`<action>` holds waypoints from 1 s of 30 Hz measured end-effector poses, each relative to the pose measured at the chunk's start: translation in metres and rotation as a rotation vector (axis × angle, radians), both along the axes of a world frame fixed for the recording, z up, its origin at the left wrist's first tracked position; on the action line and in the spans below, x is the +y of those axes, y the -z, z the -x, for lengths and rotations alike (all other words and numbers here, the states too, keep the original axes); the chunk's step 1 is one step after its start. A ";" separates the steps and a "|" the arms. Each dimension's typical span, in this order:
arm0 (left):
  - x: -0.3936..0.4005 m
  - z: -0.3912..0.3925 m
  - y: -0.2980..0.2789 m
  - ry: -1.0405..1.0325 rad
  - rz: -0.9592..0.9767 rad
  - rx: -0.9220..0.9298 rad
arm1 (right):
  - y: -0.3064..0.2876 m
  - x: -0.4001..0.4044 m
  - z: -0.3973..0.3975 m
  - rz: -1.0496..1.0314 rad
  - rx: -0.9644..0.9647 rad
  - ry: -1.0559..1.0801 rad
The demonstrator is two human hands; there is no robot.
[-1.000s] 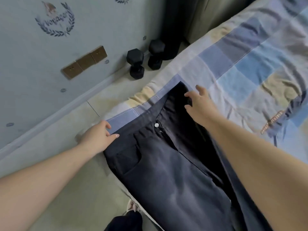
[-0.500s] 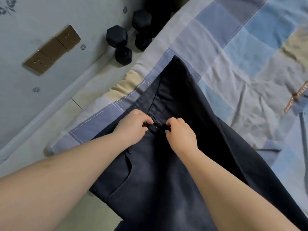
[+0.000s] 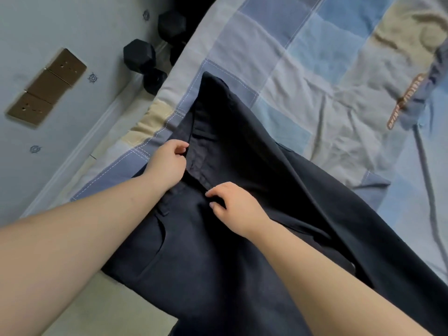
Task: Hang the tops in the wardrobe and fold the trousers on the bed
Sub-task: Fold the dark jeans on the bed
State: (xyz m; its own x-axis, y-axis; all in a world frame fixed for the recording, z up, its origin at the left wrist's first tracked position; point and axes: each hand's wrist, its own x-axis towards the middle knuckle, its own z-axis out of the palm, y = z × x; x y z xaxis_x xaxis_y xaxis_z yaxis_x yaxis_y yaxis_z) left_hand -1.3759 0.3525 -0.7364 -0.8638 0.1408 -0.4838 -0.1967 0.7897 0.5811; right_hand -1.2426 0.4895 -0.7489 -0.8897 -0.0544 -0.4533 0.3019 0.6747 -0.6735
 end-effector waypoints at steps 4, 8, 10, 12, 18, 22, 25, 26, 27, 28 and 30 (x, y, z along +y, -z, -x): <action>0.017 -0.023 -0.017 0.057 -0.030 0.169 | -0.015 0.029 -0.031 0.075 0.036 0.305; 0.060 -0.077 -0.038 0.168 -0.147 0.124 | -0.033 0.072 -0.083 0.097 0.051 0.398; 0.084 -0.114 -0.045 0.205 -0.194 0.096 | -0.040 0.092 -0.115 0.113 0.056 0.425; 0.110 -0.161 -0.049 0.252 -0.232 0.044 | -0.047 0.114 -0.163 0.115 0.041 0.448; 0.189 -0.307 -0.033 0.338 -0.201 -0.210 | -0.045 0.183 -0.354 0.004 -0.113 0.500; 0.243 -0.395 -0.006 0.397 -0.139 -0.414 | -0.025 0.227 -0.472 -0.207 -0.258 0.462; 0.274 -0.446 0.015 0.539 -0.087 -0.424 | -0.013 0.252 -0.538 -0.330 -0.303 0.440; 0.283 -0.463 0.023 0.584 -0.061 -0.437 | -0.008 0.258 -0.557 -0.357 -0.310 0.424; 0.292 -0.479 0.029 0.615 -0.037 -0.467 | -0.003 0.264 -0.572 -0.376 -0.325 0.405; 0.300 -0.500 0.038 0.636 -0.012 -0.517 | 0.002 0.269 -0.590 -0.389 -0.346 0.388; 0.307 -0.524 0.046 0.605 0.036 -0.640 | 0.012 0.272 -0.609 -0.449 -0.374 0.312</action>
State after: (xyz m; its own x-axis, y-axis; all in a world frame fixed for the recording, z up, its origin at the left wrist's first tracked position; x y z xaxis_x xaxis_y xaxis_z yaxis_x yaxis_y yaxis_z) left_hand -0.8516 0.6597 -0.7826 -0.2078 0.4619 -0.8622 -0.0182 0.8795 0.4755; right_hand -0.6341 0.7613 -0.7611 -0.6117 0.4467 -0.6529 0.6872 0.7088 -0.1589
